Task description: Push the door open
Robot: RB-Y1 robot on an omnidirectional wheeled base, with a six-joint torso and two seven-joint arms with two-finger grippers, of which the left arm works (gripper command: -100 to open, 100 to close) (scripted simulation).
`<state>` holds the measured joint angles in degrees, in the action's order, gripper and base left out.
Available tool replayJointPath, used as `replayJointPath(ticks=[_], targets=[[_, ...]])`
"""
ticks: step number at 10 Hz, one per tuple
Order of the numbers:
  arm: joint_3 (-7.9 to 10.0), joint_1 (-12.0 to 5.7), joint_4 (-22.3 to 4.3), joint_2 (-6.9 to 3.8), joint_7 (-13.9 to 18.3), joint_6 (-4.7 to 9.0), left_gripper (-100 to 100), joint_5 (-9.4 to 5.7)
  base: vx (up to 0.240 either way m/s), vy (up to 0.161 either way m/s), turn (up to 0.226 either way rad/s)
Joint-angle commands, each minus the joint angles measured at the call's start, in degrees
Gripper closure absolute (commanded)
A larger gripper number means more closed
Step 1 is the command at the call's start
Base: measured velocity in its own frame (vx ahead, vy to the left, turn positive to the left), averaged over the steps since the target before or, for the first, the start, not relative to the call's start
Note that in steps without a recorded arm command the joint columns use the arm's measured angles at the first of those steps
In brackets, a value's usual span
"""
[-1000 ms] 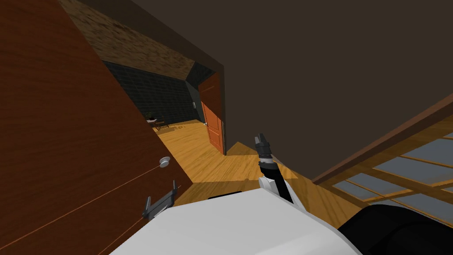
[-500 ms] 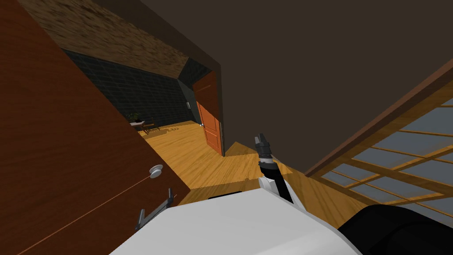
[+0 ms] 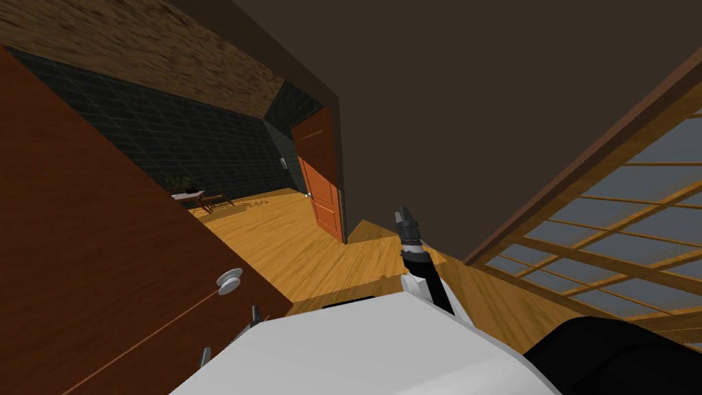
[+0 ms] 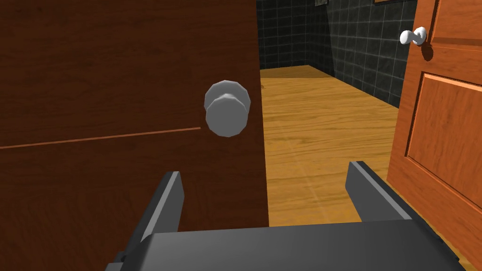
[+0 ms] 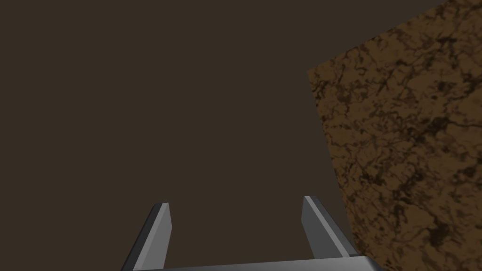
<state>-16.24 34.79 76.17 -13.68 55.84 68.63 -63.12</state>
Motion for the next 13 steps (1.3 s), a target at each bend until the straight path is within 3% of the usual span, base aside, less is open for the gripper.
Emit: replayJointPath(ticks=[1, 7, 8, 13], targets=[[-0.44, -0.03, -1.91, -0.25, 1.64, 1.15, -100, -1.47, 0.06, 0.108, -0.121], [-1.99, 0.27, -7.44, -1.09, 6.29, 4.53, -100, -7.43, 0.059, 0.099, -0.134], [-1.76, -0.02, -7.12, -1.04, 5.78, 4.08, -100, -6.86, 0.023, 0.052, -0.033], [-0.39, -1.46, -8.01, -1.26, 5.79, 2.72, -100, -7.51, 0.1, 0.151, -0.013]])
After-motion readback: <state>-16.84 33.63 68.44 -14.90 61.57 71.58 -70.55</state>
